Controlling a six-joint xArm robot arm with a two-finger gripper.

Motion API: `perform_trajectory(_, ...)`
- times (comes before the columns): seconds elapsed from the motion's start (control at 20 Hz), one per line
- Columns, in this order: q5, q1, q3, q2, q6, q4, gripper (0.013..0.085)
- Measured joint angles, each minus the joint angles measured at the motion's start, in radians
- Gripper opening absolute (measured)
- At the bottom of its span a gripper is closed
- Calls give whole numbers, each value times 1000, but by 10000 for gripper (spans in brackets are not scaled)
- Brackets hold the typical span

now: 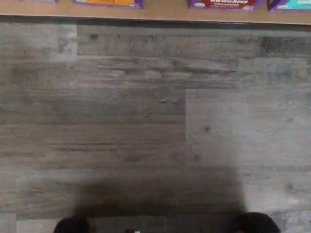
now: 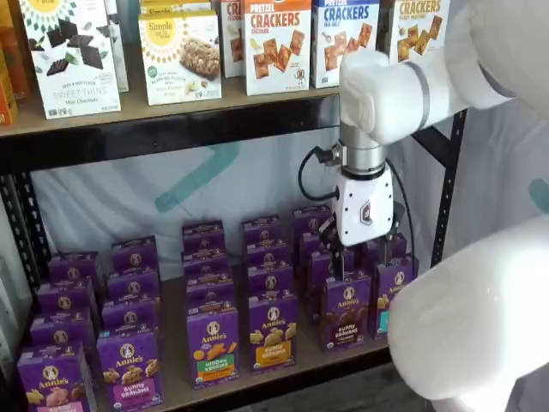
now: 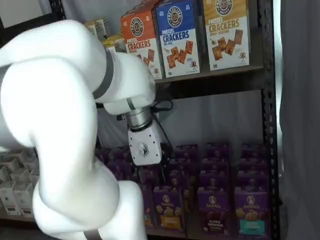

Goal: Pick up the purple box with a brown patch in the center, on the bottom shelf, the fifth box from the left

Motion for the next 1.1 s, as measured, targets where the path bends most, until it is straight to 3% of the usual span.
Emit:
perform_trajectory(0.5,-312,-70,-15,299,-73,29,850)
perform_trajectory(0.75,-438,-103,-81,479,-100,25,850)
perform_trajectory(1.1,-545,-139,-200,698,-148,41,850)
